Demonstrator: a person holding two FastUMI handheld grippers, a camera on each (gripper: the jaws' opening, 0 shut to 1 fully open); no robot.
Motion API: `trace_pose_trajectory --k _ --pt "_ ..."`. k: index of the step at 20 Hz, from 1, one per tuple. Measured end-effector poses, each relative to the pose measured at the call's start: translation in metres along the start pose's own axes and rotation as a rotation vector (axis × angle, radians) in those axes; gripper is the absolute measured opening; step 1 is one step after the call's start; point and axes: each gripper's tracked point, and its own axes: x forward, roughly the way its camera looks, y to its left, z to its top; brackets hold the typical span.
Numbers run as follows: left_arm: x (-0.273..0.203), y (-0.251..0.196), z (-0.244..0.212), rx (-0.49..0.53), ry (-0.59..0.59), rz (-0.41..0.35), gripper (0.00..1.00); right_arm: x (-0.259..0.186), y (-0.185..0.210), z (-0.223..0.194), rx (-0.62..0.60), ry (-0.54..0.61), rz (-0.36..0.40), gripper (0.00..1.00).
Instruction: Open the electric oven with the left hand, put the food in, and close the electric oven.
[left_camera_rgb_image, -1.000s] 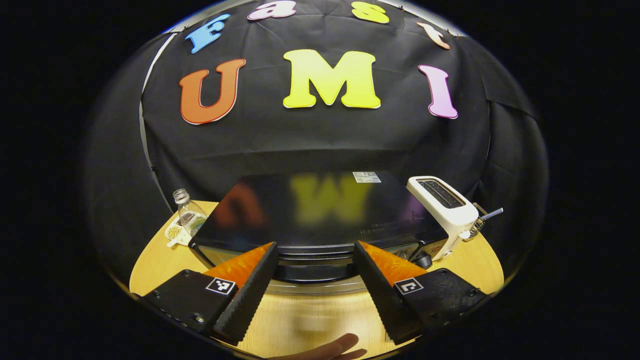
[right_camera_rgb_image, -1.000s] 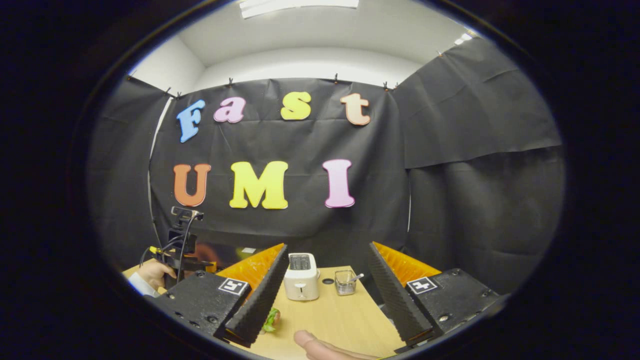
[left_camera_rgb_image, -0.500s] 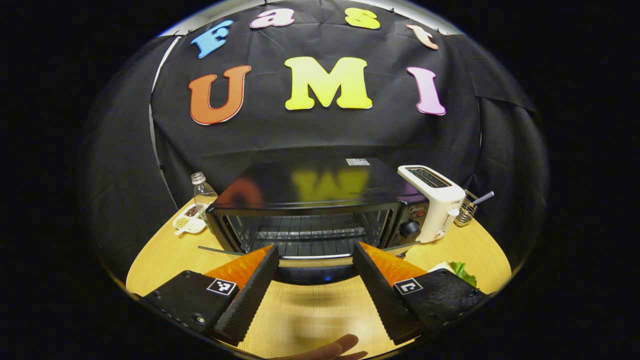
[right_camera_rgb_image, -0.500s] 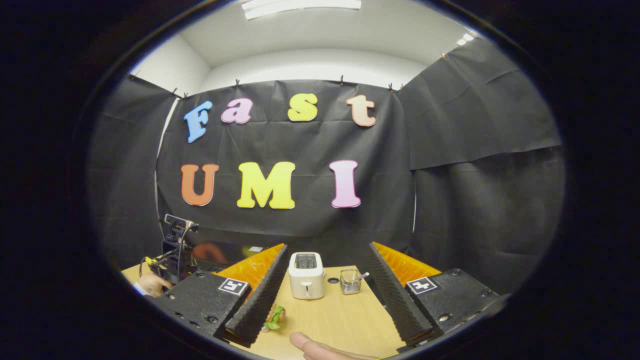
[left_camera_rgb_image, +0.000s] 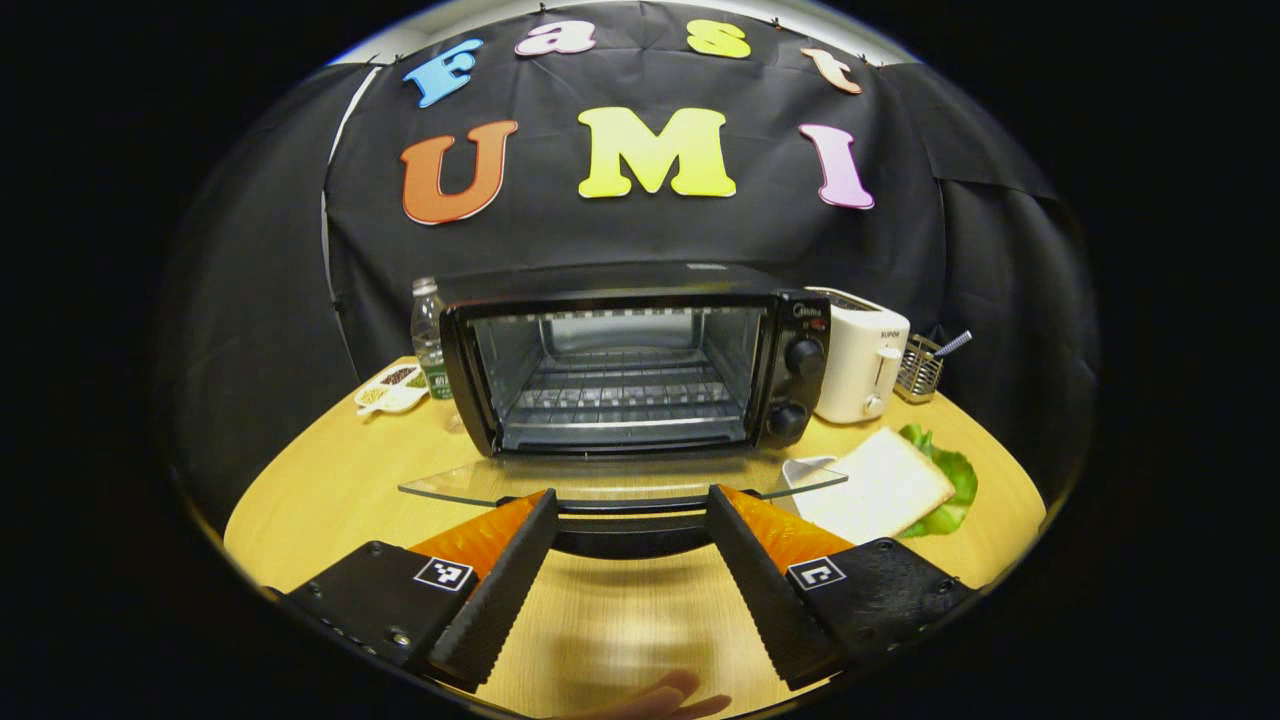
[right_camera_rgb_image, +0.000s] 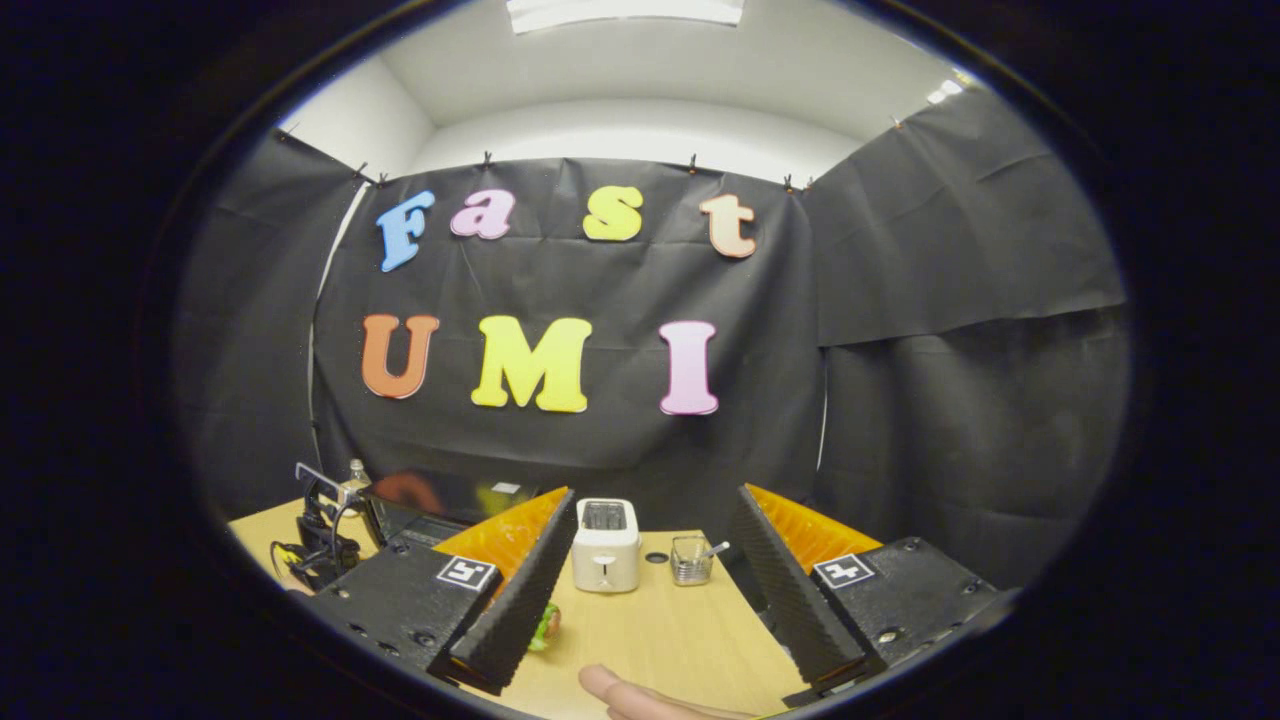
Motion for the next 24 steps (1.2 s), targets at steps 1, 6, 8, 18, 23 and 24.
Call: trace_pose_trajectory --k 1,6,8,18,23,24 --pt "0.0 0.0 -0.011 -0.006 0.011 0.0 0.99 -0.001 0.0 -0.001 0.004 0.002 0.003 0.9" --pt "0.007 -0.008 -0.051 -0.022 0.077 0.0 0.94 0.0 -0.004 -0.01 0.009 0.008 -0.019 1.0" --pt "0.013 -0.009 -0.072 -0.047 0.123 0.0 0.94 0.002 -0.001 -0.02 0.002 0.03 -0.019 1.0" --pt "-0.037 0.002 0.006 -0.082 -0.072 -0.026 0.94 0.031 0.008 -0.056 0.013 0.165 0.018 0.91" --pt "-0.103 0.013 0.09 -0.095 -0.28 -0.034 0.93 0.07 0.026 -0.101 0.053 0.326 0.1 1.0" --pt "-0.116 0.014 0.105 -0.102 -0.316 -0.043 0.93 0.079 0.032 -0.112 0.055 0.363 0.124 0.91"
